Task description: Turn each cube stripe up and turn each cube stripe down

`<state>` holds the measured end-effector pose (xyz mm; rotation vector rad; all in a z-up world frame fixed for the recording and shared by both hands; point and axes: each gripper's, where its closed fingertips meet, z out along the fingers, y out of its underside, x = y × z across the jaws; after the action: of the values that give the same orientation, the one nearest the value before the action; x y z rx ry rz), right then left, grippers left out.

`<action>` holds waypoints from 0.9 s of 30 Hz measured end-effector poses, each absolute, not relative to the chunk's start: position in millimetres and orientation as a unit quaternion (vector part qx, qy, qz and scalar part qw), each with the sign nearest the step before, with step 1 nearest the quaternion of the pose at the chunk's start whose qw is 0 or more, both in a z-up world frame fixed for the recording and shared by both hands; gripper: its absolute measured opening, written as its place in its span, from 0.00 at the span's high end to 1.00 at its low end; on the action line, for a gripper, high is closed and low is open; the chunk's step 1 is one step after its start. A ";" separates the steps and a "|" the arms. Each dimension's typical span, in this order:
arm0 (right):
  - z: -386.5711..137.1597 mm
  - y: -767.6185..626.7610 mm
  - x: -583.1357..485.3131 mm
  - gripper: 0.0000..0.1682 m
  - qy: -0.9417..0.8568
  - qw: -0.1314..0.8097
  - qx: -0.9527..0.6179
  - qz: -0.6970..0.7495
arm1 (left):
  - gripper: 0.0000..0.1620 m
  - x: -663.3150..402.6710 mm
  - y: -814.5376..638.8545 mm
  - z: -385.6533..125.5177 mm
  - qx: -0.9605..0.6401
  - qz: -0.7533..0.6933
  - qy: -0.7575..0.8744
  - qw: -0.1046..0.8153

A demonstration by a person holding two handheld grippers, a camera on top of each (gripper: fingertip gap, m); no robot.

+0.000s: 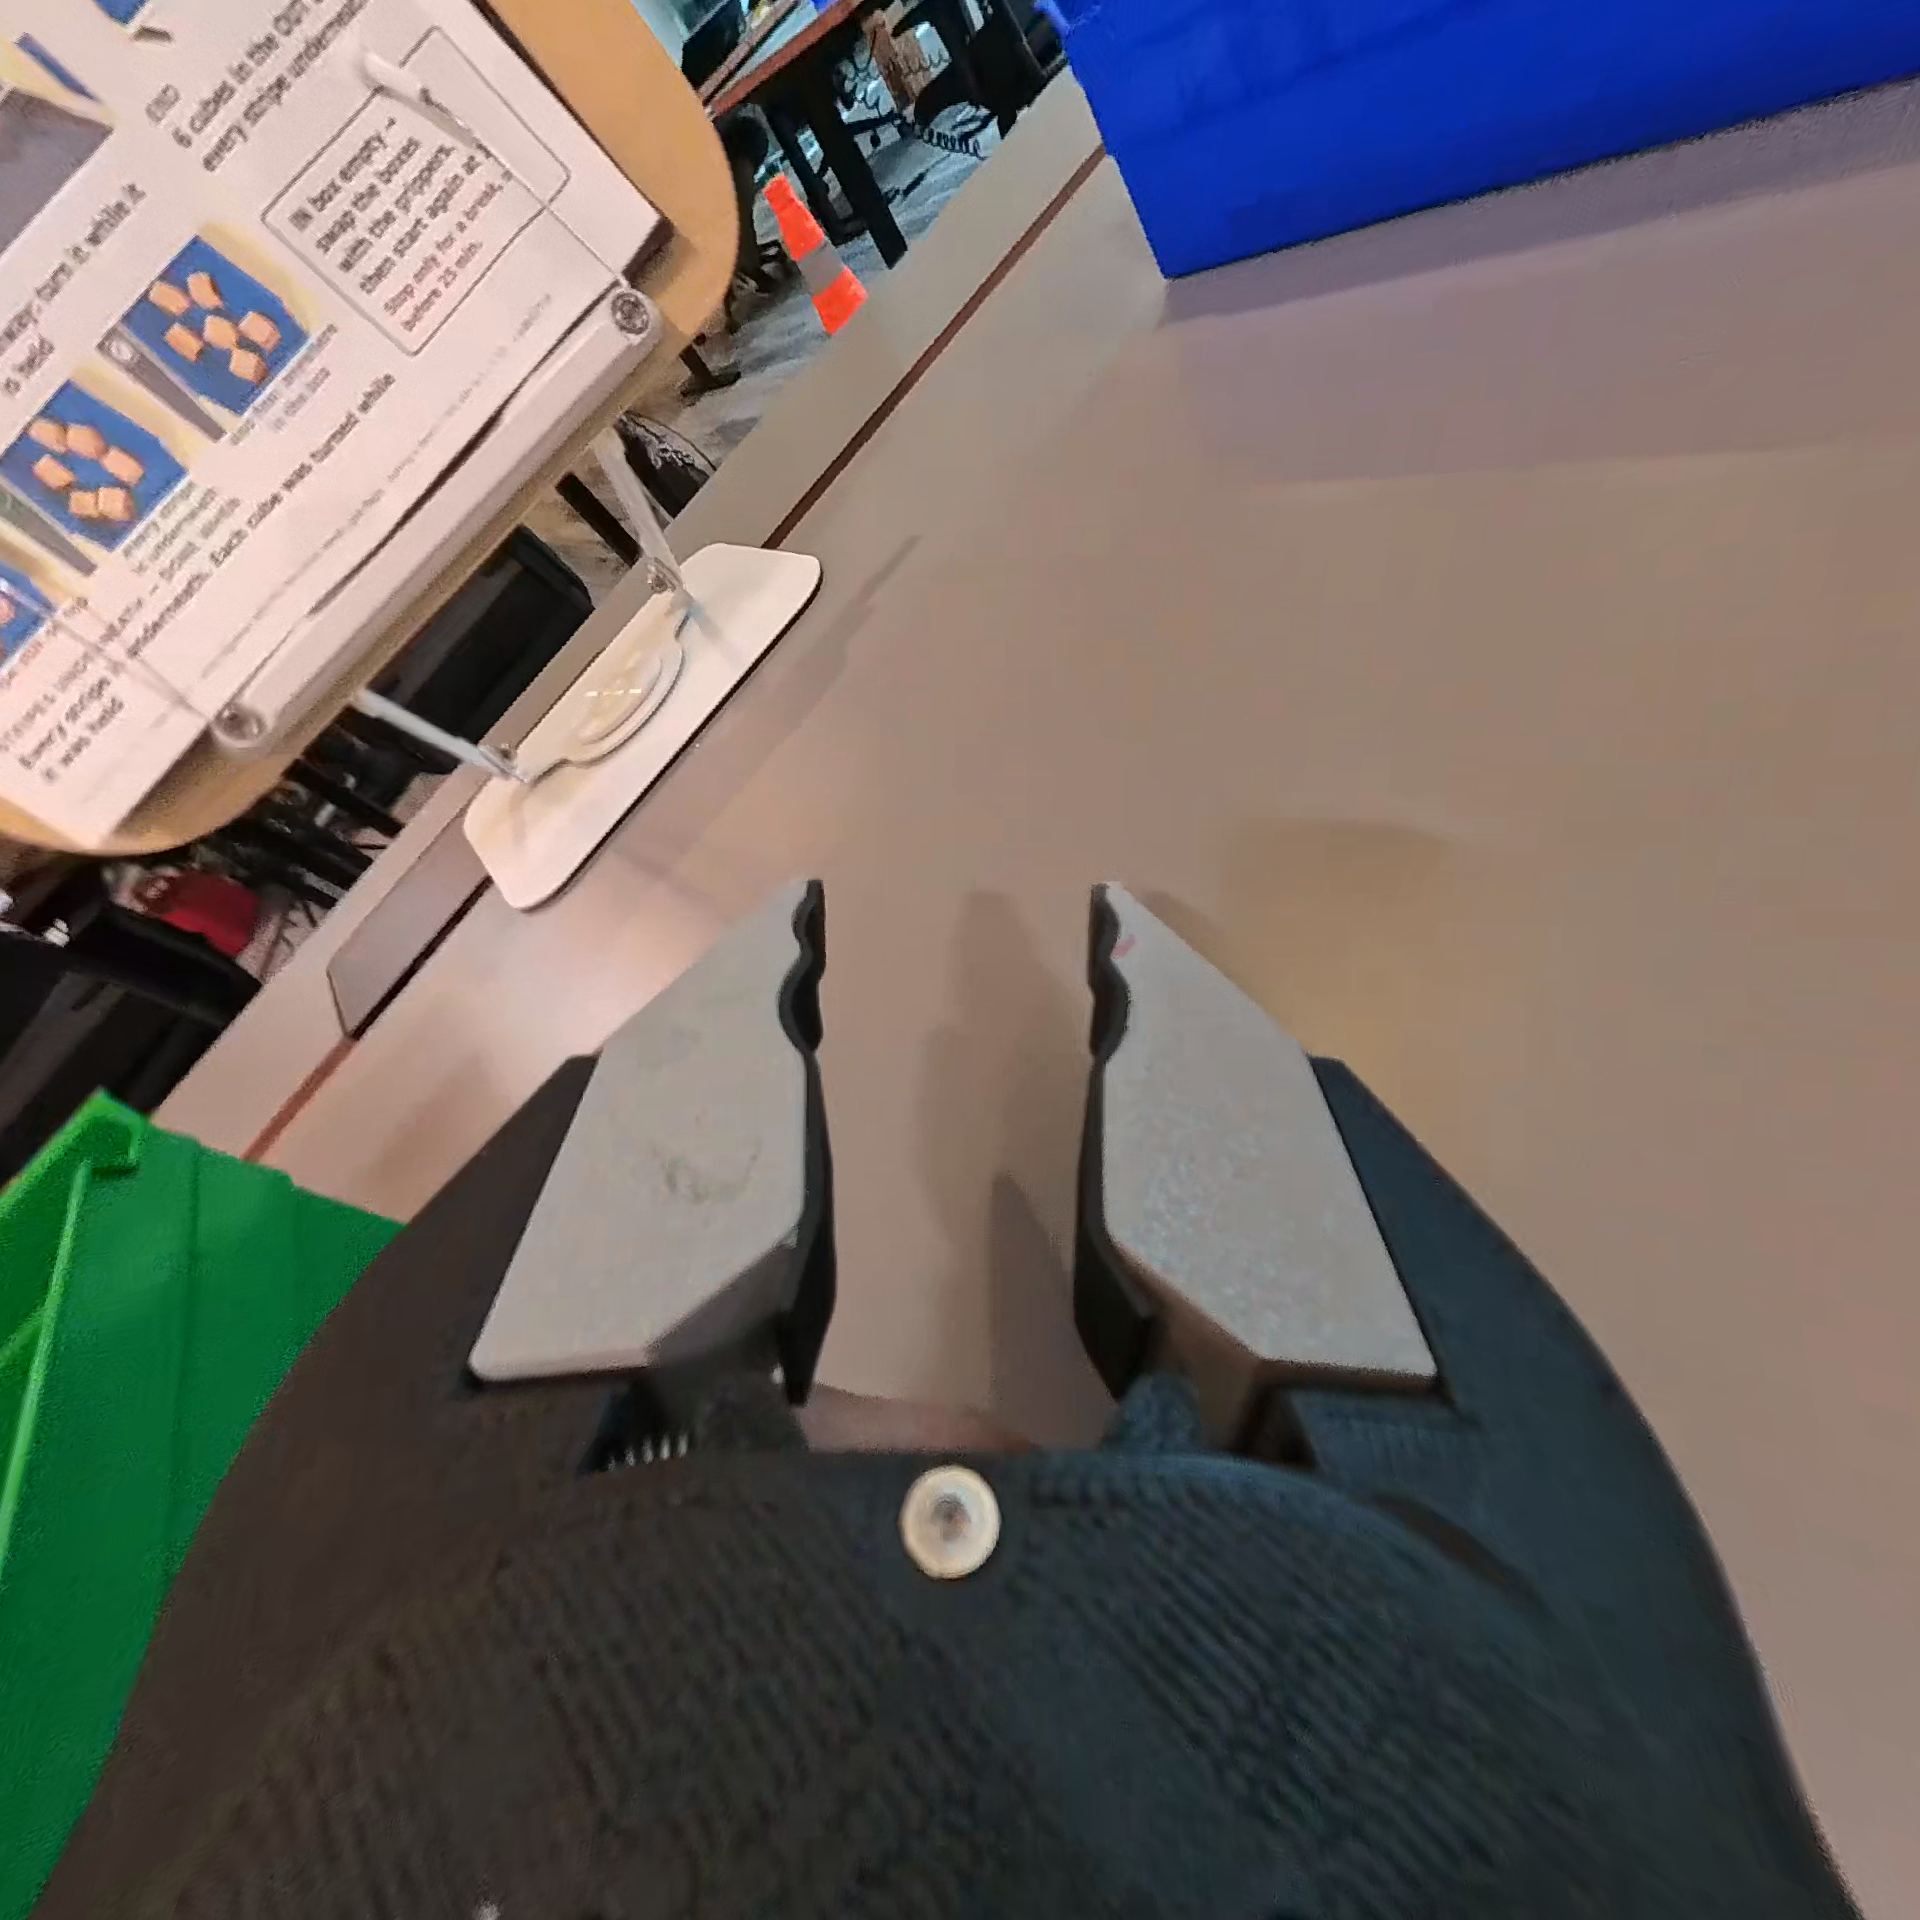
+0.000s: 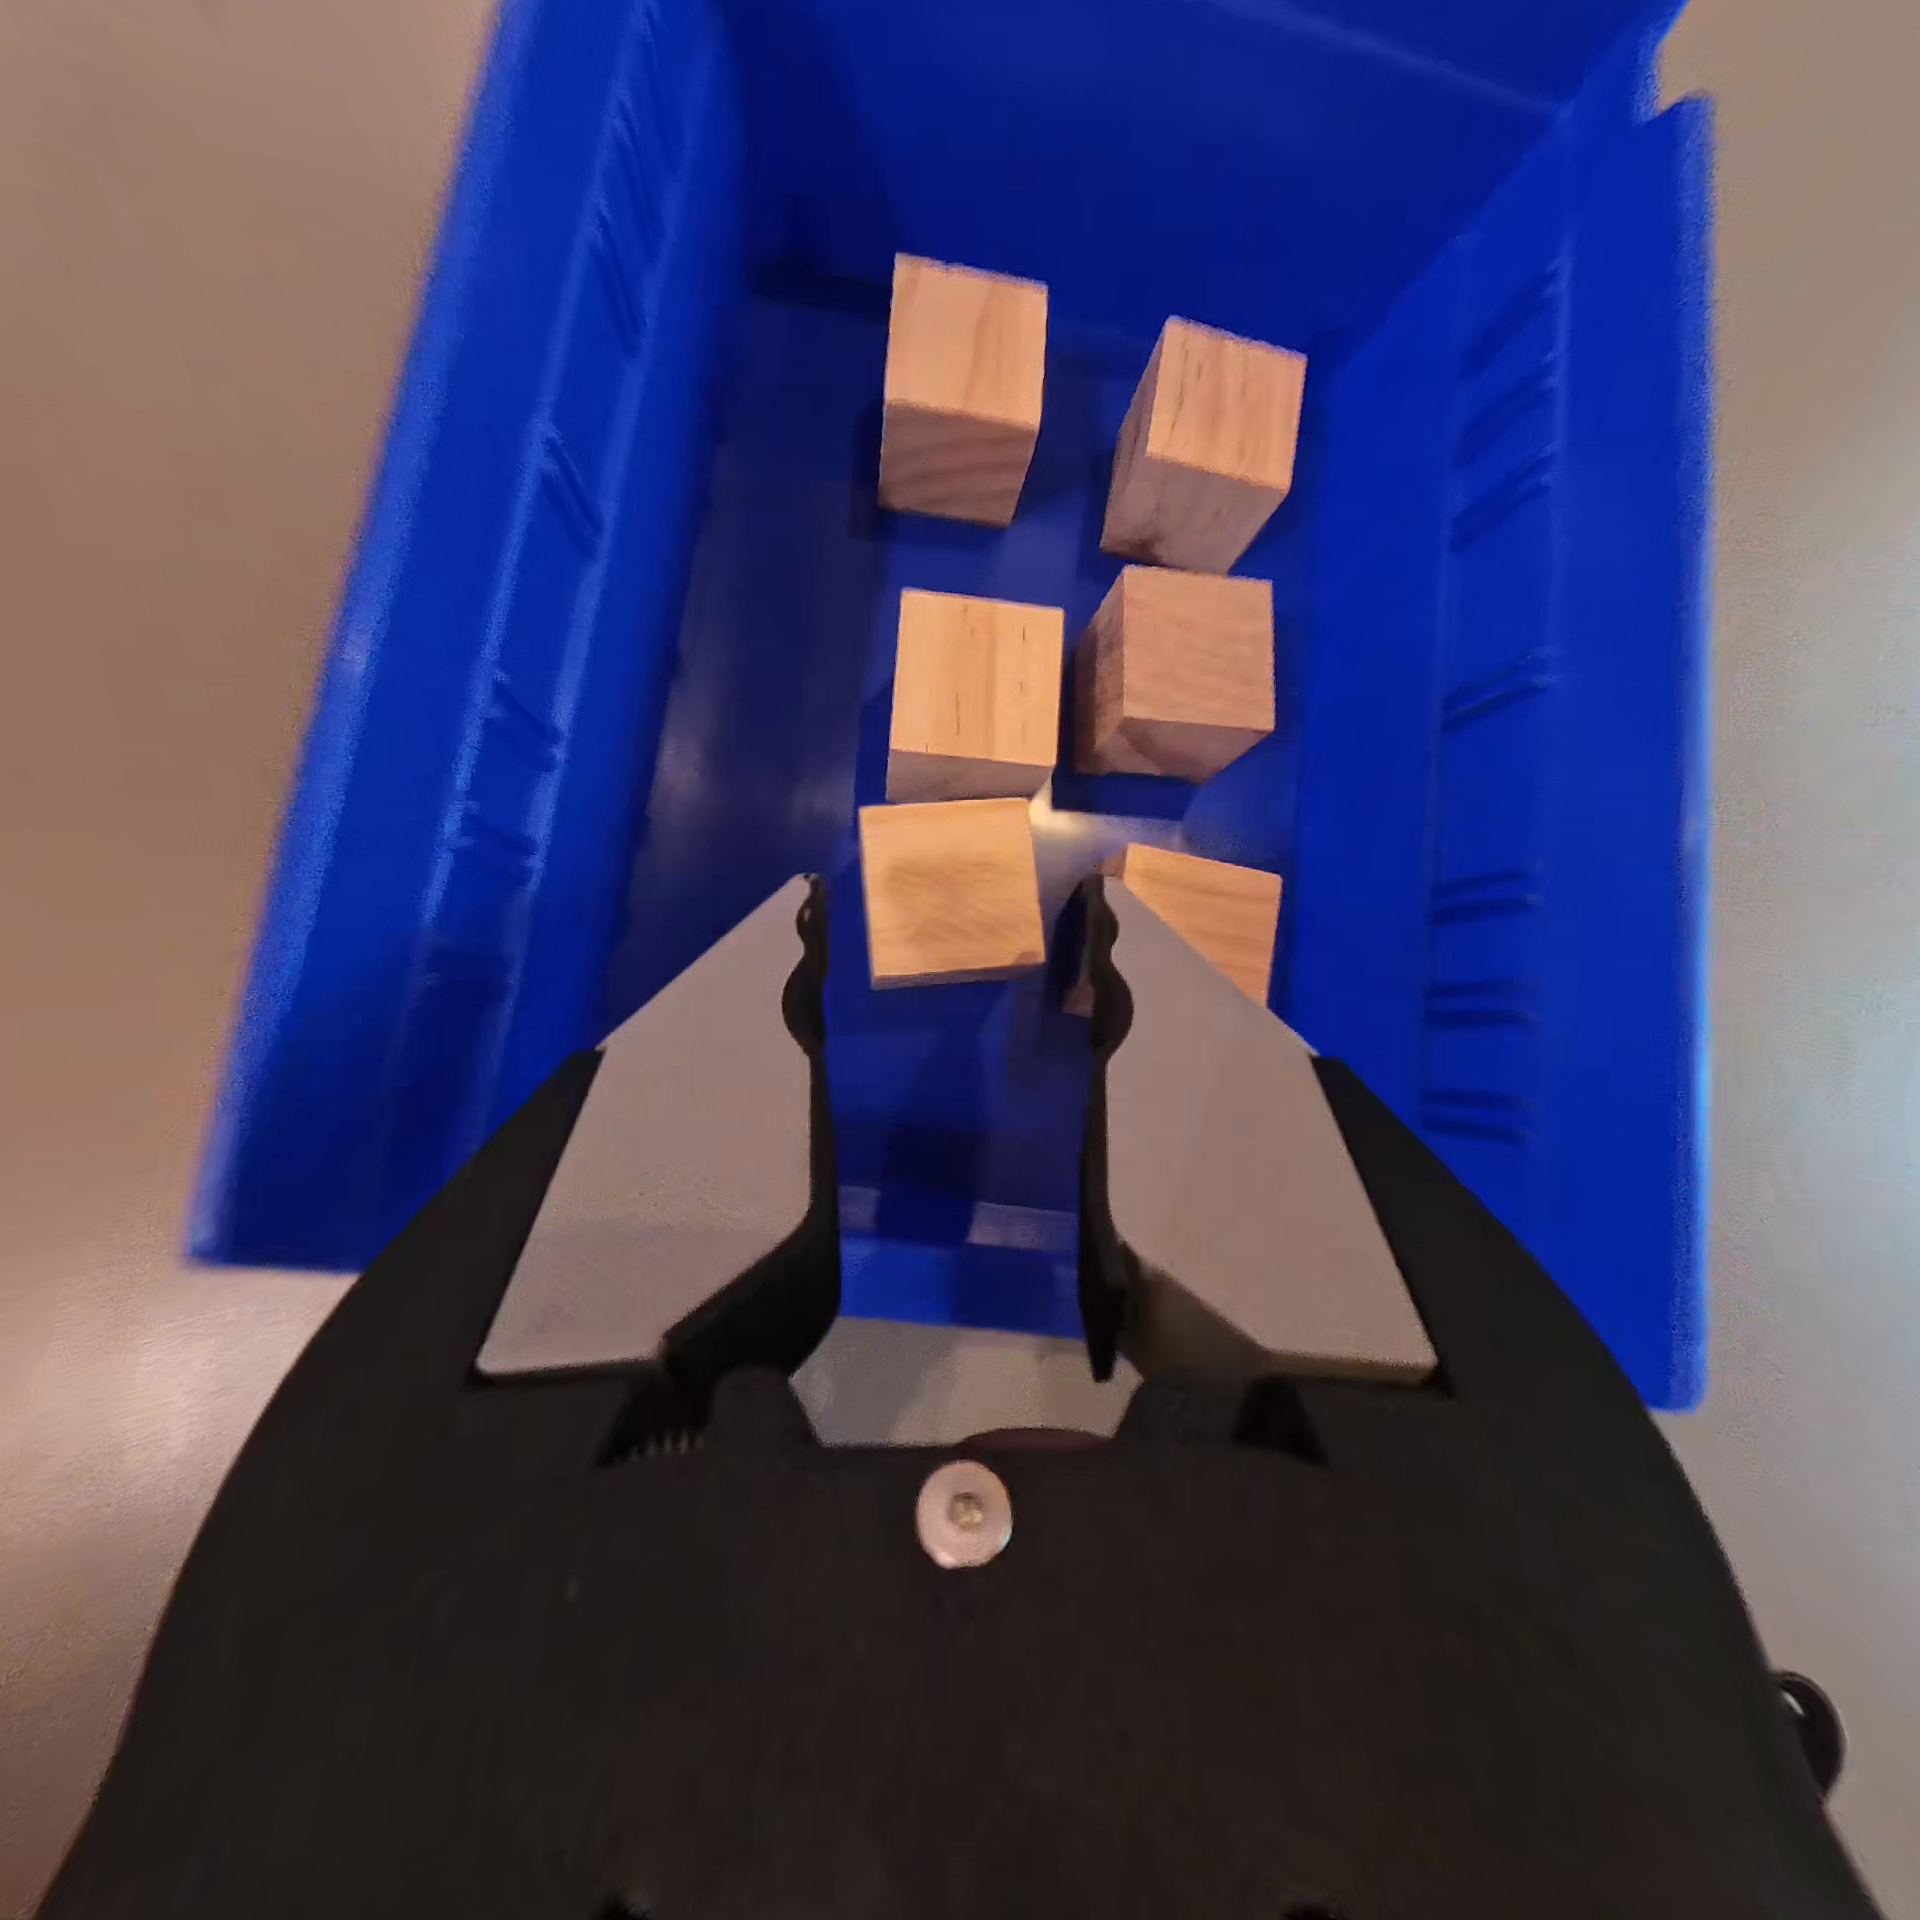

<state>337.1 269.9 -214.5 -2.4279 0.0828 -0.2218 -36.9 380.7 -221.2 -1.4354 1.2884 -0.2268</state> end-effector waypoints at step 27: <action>-216.3 273.2 241.9 0.93 -0.065 0.485 -0.857 -0.159 | 0.97 -250.7 400.4 -225.1 -0.775 0.022 0.324 0.542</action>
<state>241.9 273.2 -216.3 -2.0871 -0.1582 -0.3881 -250.7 400.4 -225.1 -1.8394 0.7703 0.0517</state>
